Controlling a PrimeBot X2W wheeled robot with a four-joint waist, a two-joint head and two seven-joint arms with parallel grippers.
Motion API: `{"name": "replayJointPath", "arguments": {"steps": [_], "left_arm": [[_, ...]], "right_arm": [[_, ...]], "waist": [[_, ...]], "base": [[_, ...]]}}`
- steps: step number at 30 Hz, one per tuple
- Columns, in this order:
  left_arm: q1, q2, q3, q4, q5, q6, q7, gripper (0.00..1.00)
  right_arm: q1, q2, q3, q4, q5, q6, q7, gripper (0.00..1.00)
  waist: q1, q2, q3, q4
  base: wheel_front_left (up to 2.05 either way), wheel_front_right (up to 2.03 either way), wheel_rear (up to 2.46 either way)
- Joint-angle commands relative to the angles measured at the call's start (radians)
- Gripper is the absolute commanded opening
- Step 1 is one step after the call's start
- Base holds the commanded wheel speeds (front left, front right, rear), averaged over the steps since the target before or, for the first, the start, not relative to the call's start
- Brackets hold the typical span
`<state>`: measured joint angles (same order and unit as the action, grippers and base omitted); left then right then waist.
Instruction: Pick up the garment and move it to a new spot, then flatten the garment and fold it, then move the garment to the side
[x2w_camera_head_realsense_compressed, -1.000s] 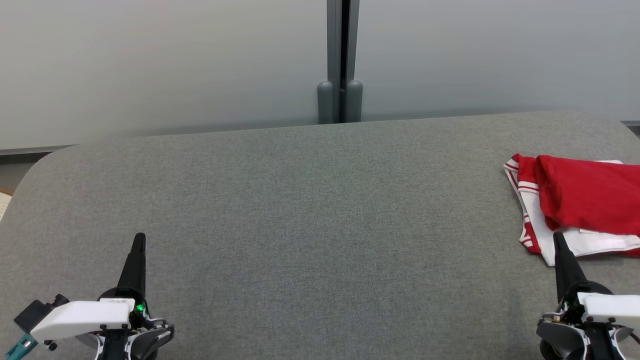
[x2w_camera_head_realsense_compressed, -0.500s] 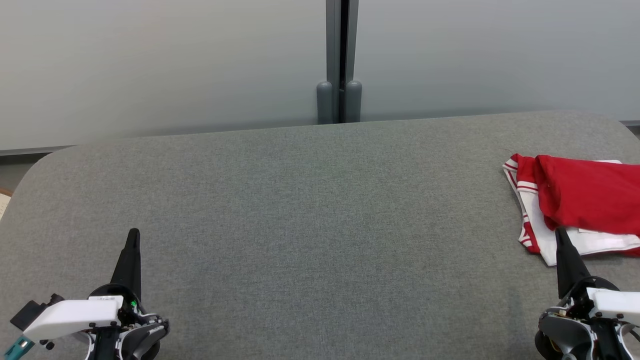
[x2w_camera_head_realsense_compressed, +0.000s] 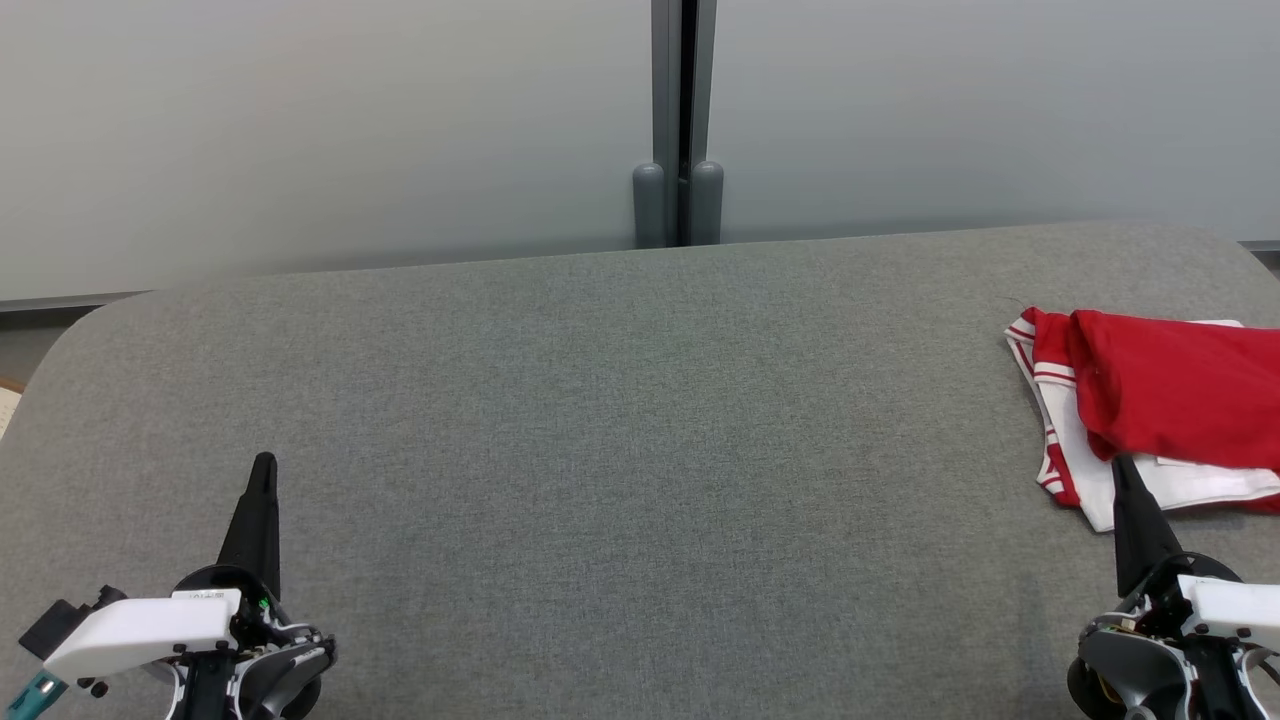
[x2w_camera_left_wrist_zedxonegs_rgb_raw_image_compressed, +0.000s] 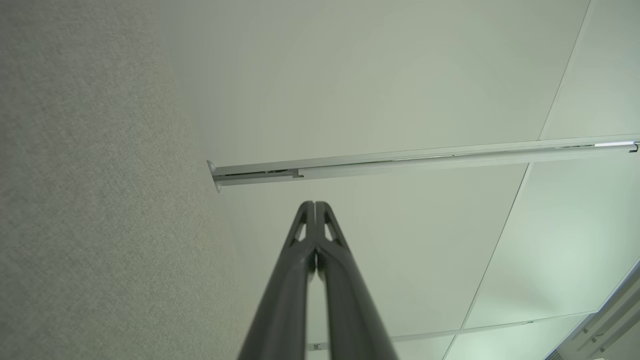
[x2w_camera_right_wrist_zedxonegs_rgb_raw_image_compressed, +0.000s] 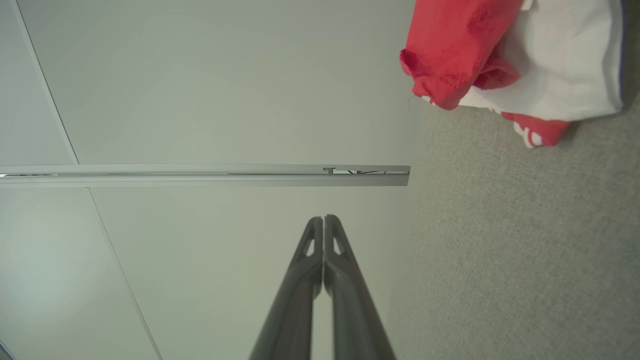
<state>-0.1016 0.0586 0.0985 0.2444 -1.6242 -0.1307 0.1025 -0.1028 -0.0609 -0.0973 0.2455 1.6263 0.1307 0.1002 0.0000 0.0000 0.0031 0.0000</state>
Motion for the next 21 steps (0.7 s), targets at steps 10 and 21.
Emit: {"name": "replayJointPath", "arguments": {"steps": [10,21], "left_arm": [[-0.012,0.004,0.007,0.001,0.001,-0.003,0.003,0.0],[-0.013,0.002,0.008,0.001,0.003,-0.003,0.006,0.0]], "right_arm": [[-0.008,0.0,-0.006,-0.003,-0.003,0.0,0.007,0.0],[-0.009,0.001,-0.007,-0.003,-0.005,0.0,0.009,0.0]], "waist": [[0.0,0.0,0.0,0.0],[0.0,0.0,0.0,0.0]], "base": [[0.0,0.0,0.0],[0.0,0.0,0.0]]}}
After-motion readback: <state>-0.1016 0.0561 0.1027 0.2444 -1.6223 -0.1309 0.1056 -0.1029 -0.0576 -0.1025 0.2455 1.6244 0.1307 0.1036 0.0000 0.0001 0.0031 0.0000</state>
